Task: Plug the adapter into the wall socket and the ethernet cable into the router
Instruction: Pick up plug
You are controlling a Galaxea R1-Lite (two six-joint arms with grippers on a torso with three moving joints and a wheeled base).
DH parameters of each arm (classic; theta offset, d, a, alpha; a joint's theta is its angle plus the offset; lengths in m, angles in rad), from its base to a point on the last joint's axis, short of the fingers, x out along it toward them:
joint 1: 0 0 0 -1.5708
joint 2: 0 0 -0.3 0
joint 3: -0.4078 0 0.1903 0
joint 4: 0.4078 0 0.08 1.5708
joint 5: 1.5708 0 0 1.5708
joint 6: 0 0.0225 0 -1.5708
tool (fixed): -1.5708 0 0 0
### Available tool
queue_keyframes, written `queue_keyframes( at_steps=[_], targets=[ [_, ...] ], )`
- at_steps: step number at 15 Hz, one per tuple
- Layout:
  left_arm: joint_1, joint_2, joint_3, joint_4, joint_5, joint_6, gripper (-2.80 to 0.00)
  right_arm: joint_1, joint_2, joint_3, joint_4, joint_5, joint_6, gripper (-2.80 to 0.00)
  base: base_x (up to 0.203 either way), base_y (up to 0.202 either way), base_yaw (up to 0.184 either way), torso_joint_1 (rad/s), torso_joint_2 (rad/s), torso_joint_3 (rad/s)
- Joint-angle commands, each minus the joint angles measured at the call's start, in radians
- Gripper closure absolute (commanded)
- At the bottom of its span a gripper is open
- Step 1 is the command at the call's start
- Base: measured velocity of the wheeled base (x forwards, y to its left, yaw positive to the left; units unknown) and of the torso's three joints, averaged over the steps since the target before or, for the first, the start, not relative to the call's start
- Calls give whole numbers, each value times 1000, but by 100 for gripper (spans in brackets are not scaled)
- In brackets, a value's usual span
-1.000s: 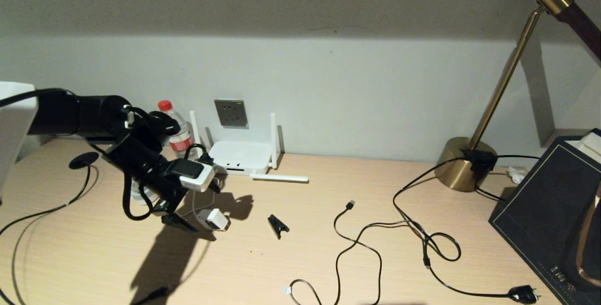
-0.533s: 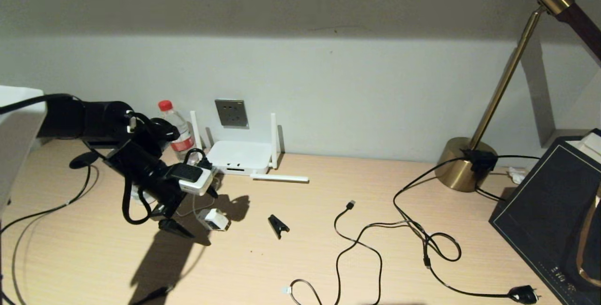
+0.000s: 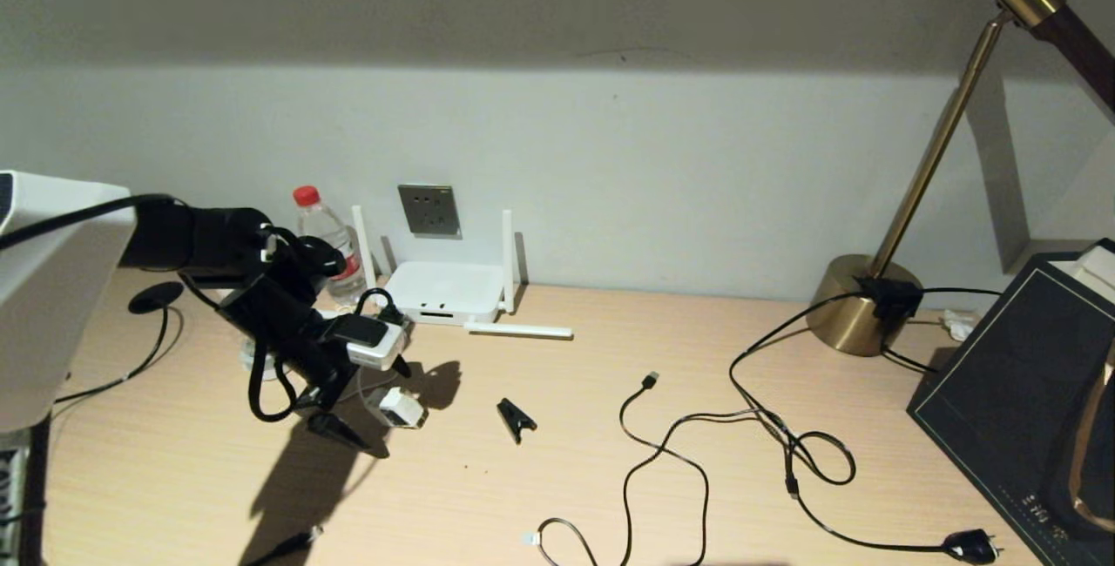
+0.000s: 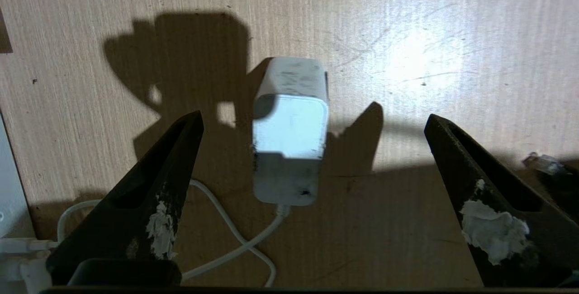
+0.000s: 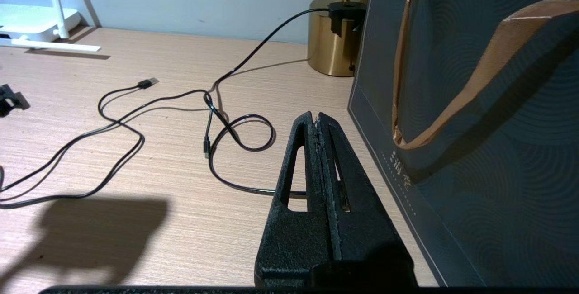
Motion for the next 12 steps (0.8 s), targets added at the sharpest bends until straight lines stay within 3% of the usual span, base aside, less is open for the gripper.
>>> queue_keyframes(
  at_steps=[1,12],
  targets=[
    [0,33,-26,7,-1,9,-280,0,2,35,-1,0,0,0,0,0,0,0,0,0],
    [-8,41,-35,7,-3,-46,-280,0,2,35,-1,0,0,0,0,0,0,0,0,0]
  ],
)
